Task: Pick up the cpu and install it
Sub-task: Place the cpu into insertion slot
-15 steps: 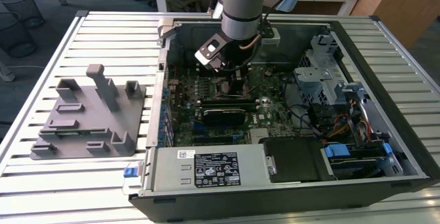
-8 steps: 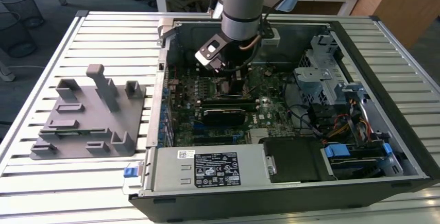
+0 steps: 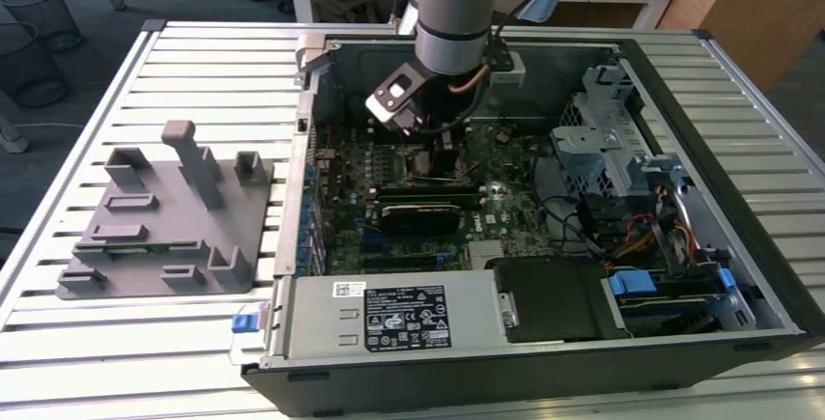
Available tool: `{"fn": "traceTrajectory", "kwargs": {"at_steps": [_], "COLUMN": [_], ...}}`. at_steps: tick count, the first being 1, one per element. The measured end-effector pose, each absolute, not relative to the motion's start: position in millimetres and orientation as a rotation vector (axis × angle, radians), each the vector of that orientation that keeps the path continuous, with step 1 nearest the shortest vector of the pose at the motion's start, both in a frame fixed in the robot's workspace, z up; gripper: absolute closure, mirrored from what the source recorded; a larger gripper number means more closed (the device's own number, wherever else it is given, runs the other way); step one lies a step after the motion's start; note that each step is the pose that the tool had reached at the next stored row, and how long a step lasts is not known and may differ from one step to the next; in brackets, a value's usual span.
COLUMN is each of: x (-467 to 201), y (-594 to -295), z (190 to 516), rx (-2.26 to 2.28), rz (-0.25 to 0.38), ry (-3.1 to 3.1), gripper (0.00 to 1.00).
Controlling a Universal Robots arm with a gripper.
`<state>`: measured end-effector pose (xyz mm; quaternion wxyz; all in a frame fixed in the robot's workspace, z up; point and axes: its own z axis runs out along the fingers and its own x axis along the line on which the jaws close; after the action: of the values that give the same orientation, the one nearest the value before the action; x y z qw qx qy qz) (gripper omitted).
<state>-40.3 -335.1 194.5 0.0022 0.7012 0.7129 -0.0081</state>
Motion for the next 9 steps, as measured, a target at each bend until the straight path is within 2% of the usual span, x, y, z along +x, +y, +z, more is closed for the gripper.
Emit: {"fn": "traceTrajectory", "kwargs": {"at_steps": [8,9], "x": [-40.3,-40.3], "y": [-335.1,-335.1], "z": [204.1,204.7], "rx": [2.200,2.201], "rz": [-0.027,-0.027], "ry": [2.237,2.237], "gripper": [0.42,0.47]}}
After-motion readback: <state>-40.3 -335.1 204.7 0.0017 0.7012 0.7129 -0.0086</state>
